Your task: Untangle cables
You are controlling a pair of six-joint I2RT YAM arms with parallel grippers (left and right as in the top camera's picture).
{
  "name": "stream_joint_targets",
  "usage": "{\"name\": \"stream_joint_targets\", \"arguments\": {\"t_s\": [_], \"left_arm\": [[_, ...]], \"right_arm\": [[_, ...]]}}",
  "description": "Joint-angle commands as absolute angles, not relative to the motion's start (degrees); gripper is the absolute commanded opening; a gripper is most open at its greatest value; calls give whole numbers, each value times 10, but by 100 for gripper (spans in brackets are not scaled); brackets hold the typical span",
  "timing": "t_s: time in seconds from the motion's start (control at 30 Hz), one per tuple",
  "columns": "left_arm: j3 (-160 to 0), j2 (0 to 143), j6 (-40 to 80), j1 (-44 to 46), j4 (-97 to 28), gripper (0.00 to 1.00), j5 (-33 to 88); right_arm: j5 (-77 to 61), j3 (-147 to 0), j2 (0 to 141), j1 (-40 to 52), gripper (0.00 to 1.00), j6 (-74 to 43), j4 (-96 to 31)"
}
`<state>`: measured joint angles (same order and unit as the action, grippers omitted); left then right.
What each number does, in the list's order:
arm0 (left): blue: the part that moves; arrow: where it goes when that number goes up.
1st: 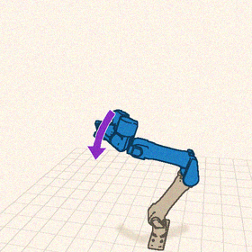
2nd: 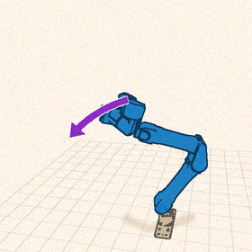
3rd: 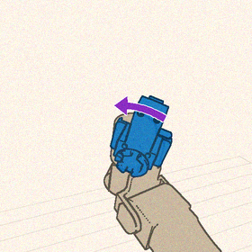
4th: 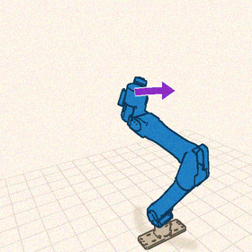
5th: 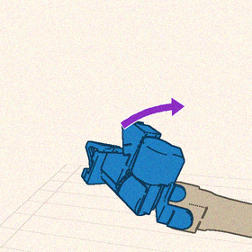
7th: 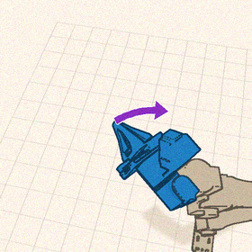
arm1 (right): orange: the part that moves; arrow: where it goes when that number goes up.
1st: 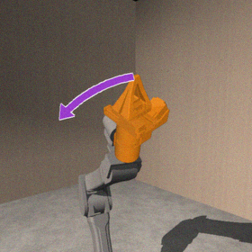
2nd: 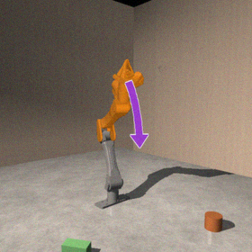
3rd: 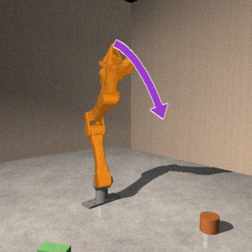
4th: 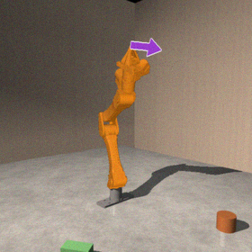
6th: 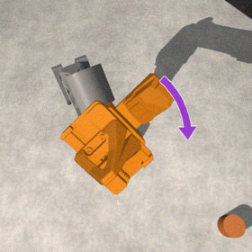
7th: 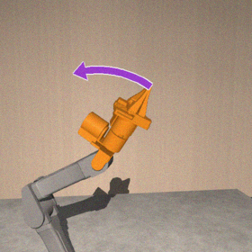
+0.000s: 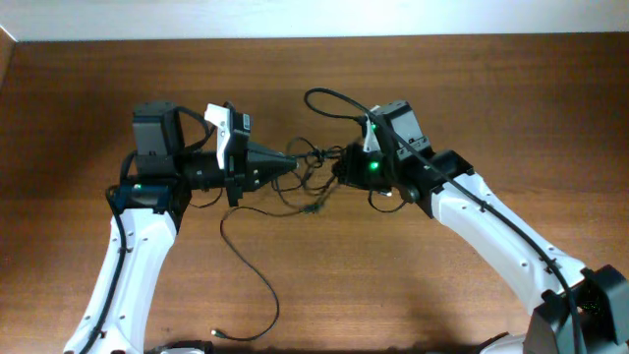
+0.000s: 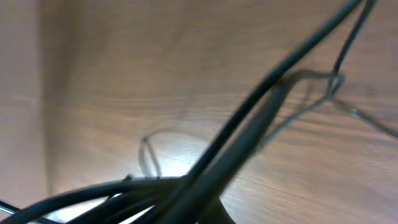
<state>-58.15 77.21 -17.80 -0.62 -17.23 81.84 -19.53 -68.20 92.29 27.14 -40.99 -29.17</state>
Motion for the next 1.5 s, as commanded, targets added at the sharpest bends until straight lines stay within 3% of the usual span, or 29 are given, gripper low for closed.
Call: {"name": "stream_joint_targets", "arguments": {"t_s": [0.0, 0.2, 0.37, 0.43, 0.47, 0.57, 0.67, 0.73, 1.03, 1.47], "left_arm": [[-591, 757, -176, -44, -152, 0, 902], [-591, 757, -163, -140, -142, 0, 896], [-591, 757, -150, -144, -142, 0, 877], [-591, 757, -91, -144, -142, 0, 820], [-591, 757, -85, -142, -142, 0, 822], [-591, 758, -91, -130, -141, 0, 827], [-591, 758, -100, -114, -141, 0, 826], [-591, 758, -99, -105, -141, 0, 826], [-591, 758, -99, -71, -142, 0, 827], [-591, 758, -99, -69, -141, 0, 837]], "right_arm": [[-51, -670, 935, 213, 4, -432, -356], [-118, -670, 933, 140, 4, -375, -393], [-88, -670, 924, 136, 4, -350, -402], [-118, -670, 920, 133, 5, -332, -400], [-153, -670, 919, 133, 8, -306, -392], [-414, -670, 919, 134, 31, -149, -342], [-651, -670, 919, 135, 46, -86, -266], [-705, -670, 920, 145, 49, -121, -193], [-701, -670, 920, 221, 49, -344, 76], [-628, -670, 923, 259, 48, -423, 95]]}}
